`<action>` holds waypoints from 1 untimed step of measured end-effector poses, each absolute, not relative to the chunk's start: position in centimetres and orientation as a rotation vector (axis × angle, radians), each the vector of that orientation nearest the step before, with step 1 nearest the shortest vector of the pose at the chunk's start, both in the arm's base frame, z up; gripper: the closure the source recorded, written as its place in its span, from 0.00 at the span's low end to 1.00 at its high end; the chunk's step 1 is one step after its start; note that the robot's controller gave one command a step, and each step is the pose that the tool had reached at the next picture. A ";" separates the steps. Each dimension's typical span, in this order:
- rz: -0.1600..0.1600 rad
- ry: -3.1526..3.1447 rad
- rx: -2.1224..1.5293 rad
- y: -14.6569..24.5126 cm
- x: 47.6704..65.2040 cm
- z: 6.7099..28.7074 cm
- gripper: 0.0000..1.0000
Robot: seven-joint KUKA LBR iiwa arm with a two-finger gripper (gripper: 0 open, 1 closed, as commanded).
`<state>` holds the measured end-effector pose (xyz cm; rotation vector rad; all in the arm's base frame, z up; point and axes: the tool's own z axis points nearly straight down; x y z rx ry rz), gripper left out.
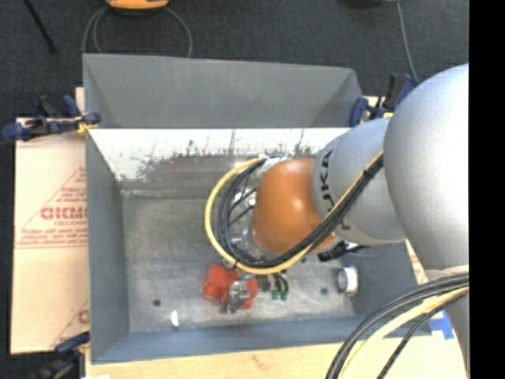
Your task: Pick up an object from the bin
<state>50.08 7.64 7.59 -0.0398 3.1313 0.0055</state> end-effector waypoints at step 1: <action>0.004 3.137 -0.038 7.7 50.2 9.8 1.00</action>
Offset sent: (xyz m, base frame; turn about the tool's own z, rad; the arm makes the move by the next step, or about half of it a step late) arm 0.0000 0.0000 0.0206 0.0000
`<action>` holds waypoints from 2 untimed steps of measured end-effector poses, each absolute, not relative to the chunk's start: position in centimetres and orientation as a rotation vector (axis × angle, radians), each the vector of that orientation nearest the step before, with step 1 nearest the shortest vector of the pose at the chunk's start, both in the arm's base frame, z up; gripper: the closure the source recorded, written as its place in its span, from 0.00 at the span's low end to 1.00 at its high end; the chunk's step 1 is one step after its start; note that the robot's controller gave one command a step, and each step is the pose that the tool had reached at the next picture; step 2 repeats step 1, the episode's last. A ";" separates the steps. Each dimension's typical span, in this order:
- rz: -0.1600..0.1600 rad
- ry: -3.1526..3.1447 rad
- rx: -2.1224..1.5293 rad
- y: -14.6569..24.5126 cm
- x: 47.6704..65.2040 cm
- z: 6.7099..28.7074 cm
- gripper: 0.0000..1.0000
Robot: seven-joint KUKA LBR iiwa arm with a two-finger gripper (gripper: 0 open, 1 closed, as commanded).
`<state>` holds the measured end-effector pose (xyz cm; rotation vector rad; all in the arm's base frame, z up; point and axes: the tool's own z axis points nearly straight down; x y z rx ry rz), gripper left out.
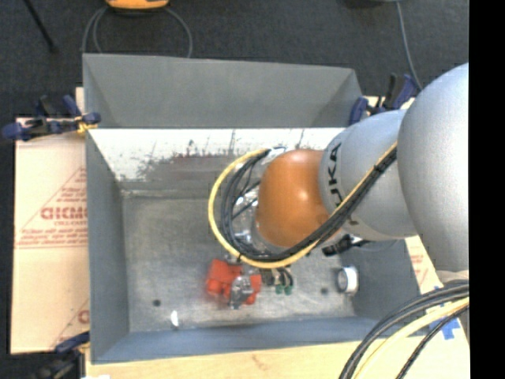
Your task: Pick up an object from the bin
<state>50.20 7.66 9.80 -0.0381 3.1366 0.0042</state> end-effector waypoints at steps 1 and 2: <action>0.005 3.137 -0.036 7.7 50.3 10.2 1.00; 0.005 3.137 -0.036 7.7 50.3 10.2 1.00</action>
Offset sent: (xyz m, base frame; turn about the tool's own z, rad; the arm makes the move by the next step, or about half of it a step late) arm 0.0000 -0.0002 0.0039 0.0000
